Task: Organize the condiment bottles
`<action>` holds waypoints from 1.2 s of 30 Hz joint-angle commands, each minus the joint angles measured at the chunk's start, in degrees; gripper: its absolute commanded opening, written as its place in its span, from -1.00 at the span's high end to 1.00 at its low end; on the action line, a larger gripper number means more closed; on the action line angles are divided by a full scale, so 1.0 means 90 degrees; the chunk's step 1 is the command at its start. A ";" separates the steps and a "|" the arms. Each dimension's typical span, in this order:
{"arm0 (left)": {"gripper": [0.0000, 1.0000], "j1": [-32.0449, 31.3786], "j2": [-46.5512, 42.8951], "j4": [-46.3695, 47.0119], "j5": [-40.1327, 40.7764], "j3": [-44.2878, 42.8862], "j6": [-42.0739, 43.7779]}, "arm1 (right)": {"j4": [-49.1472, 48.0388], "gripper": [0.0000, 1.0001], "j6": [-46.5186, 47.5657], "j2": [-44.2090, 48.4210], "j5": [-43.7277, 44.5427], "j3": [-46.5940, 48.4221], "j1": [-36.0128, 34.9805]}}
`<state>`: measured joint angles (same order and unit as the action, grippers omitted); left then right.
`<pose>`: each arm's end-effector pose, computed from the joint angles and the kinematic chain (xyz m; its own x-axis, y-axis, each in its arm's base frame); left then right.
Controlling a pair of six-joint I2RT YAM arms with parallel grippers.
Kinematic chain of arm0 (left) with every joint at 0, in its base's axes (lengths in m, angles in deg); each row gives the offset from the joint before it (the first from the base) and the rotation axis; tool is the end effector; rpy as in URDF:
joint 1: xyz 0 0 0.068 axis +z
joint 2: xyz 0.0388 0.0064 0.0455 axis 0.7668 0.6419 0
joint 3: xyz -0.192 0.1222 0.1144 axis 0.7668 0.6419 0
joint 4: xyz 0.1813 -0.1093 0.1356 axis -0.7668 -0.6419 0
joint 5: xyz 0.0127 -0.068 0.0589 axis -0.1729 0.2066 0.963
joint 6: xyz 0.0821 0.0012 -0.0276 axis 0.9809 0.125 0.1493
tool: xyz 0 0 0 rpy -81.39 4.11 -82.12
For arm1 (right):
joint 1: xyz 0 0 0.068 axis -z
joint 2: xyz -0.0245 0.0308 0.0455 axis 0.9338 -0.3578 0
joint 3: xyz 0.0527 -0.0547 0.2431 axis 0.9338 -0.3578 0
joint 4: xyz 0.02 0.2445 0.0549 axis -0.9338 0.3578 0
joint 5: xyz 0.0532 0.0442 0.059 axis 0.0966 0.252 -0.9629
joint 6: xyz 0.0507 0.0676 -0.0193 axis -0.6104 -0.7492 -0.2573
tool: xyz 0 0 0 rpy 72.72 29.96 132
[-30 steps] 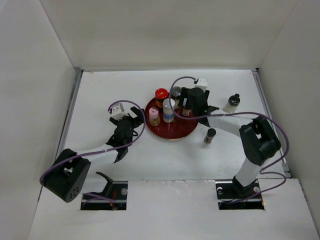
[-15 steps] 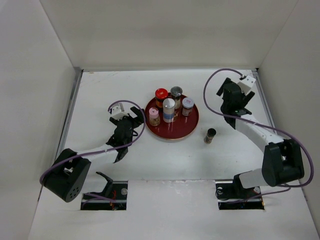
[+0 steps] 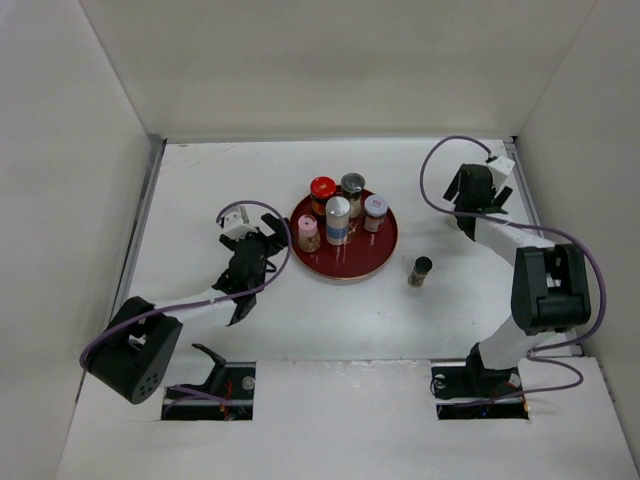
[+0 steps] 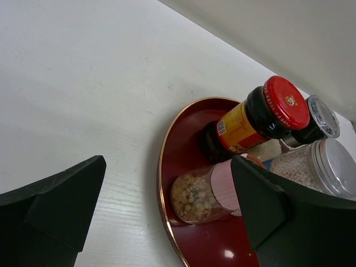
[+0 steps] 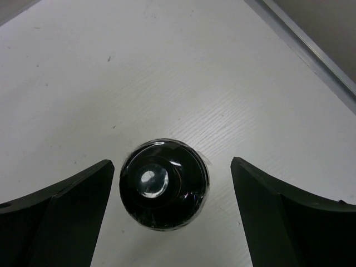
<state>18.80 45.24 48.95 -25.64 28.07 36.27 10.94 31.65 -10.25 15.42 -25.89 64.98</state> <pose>0.2545 -0.1088 0.1740 -0.1133 -0.5291 -0.8409 -0.0651 0.8485 -0.5251 0.3741 -0.0153 0.1919 -0.3268 0.2972 -0.8972 0.5718 0.8180 0.0627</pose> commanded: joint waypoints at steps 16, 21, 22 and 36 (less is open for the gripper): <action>-0.98 -0.0037 0.0008 0.0369 -0.0061 -0.0081 -0.0059 | -0.0070 0.00 -0.0148 0.0289 -0.0248 0.0357 -0.0022; -0.98 -0.0037 0.0008 0.0369 -0.0061 -0.0081 -0.0059 | -0.0051 0.00 -0.0090 0.1344 -0.0063 0.0210 -0.0597; -0.98 -0.0037 0.0008 0.0369 -0.0061 -0.0081 -0.0059 | -0.0051 0.00 -0.0032 0.1520 -0.0072 0.0190 -0.0734; -0.98 -0.0017 -0.0022 0.0369 -0.0061 -0.0071 -0.0059 | 0.0291 -0.01 0.0076 0.2781 -0.0169 -0.0191 -0.3362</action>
<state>18.78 45.75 48.95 -25.77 28.07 36.27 16.71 32.43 12.96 13.41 -27.83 36.70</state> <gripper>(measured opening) 0.989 0.674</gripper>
